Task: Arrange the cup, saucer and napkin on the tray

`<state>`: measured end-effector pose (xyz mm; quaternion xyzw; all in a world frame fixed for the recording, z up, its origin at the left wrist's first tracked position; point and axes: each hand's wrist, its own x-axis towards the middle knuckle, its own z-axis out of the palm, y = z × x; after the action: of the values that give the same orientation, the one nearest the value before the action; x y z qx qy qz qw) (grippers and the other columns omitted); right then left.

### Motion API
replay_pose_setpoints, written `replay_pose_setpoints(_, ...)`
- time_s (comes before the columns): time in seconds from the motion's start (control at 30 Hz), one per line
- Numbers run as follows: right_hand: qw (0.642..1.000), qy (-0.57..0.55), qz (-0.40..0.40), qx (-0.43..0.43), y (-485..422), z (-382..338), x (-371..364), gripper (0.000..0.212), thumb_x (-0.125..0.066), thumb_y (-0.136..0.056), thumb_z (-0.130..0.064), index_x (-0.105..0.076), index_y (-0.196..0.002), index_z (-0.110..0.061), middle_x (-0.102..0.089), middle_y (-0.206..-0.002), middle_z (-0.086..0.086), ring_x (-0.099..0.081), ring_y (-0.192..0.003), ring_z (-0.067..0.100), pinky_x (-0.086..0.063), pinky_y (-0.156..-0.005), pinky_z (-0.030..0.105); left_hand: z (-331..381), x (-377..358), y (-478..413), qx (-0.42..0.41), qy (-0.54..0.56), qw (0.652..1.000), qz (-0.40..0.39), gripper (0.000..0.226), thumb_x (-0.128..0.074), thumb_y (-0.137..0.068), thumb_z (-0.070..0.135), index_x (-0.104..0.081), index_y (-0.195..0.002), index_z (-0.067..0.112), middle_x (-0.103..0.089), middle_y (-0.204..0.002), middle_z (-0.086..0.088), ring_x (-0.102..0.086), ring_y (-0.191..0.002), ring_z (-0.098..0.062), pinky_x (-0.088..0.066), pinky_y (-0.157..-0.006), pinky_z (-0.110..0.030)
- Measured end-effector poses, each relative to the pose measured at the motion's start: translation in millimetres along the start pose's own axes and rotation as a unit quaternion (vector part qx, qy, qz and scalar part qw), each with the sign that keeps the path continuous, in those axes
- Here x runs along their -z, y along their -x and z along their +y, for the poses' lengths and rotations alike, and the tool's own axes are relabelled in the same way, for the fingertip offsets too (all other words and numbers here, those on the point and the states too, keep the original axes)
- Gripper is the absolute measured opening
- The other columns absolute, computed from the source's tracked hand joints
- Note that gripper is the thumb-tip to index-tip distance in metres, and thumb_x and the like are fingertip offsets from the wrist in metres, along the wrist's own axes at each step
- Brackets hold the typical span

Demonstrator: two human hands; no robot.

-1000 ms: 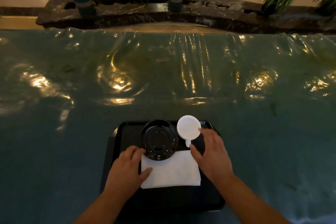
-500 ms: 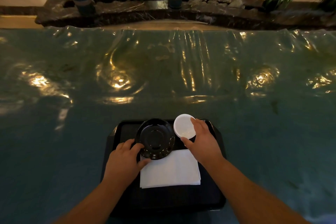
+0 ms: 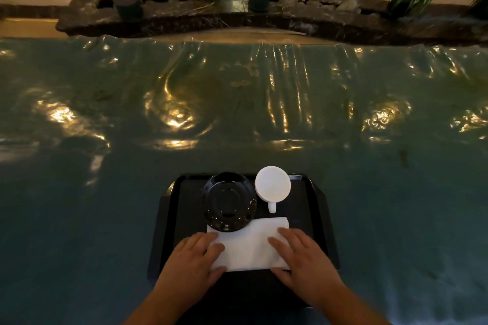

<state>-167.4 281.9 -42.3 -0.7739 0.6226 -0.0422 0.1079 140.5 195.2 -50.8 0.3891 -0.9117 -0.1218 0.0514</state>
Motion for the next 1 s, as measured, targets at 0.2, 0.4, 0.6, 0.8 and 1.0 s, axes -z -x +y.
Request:
replay_pose_setpoints(0.2, 0.998, 0.012, -0.066, -0.009, -8.8, -16.5, -4.5, 0.053, -0.064, -0.086, -0.062, -0.063, -0.132, -0.036, -0.059, -0.142, 0.004, -0.059, -0.125, 0.033, -0.058, -0.094, 0.046, -9.9, 5.9, 7.0, 0.077, 0.017, 0.996, -0.040, 0.047, -0.058, -0.083, 0.067, -0.072, -0.112, 0.033, -0.066, -0.130, 0.005, -0.063, -0.116, -0.021, -0.055, -0.094, -0.046)
replay_pose_setpoints(0.4, 0.998, -0.007, -0.045, -0.032, -24.2, -20.1, 3.7, 0.045, -0.054, -0.093, -0.058, -0.068, -0.127, -0.033, -0.061, -0.135, 0.001, -0.057, -0.116, 0.028, -0.056, -0.092, 0.045, -12.1, 15.1, 4.7, 0.088, -0.009, 0.995, -0.039, 0.043, -0.053, -0.085, 0.064, -0.073, -0.107, 0.034, -0.067, -0.127, 0.006, -0.065, -0.112, -0.021, -0.057, -0.089, -0.043)
replay_pose_setpoints(0.6, 0.991, 0.048, -0.115, -0.058, -39.0, -7.6, 16.7, 0.064, -0.042, -0.099, -0.061, -0.042, -0.156, -0.031, -0.043, -0.159, 0.008, -0.043, -0.141, 0.037, -0.038, -0.114, 0.051, -13.0, 16.1, -2.5, 0.121, -0.012, 0.991, -0.049, 0.046, -0.073, -0.082, 0.057, -0.072, -0.119, 0.030, -0.065, -0.136, 0.000, -0.066, -0.116, -0.024, -0.057, -0.089, -0.044)
replay_pose_setpoints(0.8, 0.987, 0.070, -0.133, -0.060, -37.1, -10.4, 21.0, 0.065, -0.056, -0.099, -0.057, -0.045, -0.155, -0.026, -0.043, -0.159, 0.009, -0.046, -0.141, 0.039, -0.039, -0.113, 0.054, -14.2, 21.3, -5.3, 0.115, -0.036, 0.989, -0.085, 0.056, -0.079, -0.076, 0.060, -0.071, -0.124, 0.031, -0.066, -0.136, 0.000, -0.066, -0.115, -0.024, -0.057, -0.088, -0.044)
replay_pose_setpoints(1.0, 0.991, 0.087, -0.092, -0.047, -42.3, -20.2, 33.4, 0.050, -0.050, -0.100, -0.051, -0.061, -0.136, -0.018, -0.058, -0.144, 0.012, -0.053, -0.129, 0.037, -0.047, -0.106, 0.051, -12.7, 40.9, -21.4, 0.101, -0.057, 0.992, -0.042, 0.045, -0.053, -0.086, 0.063, -0.078, -0.095, 0.028, -0.076, -0.097, 0.008, -0.070, -0.085, -0.016, -0.056, -0.070, -0.034)
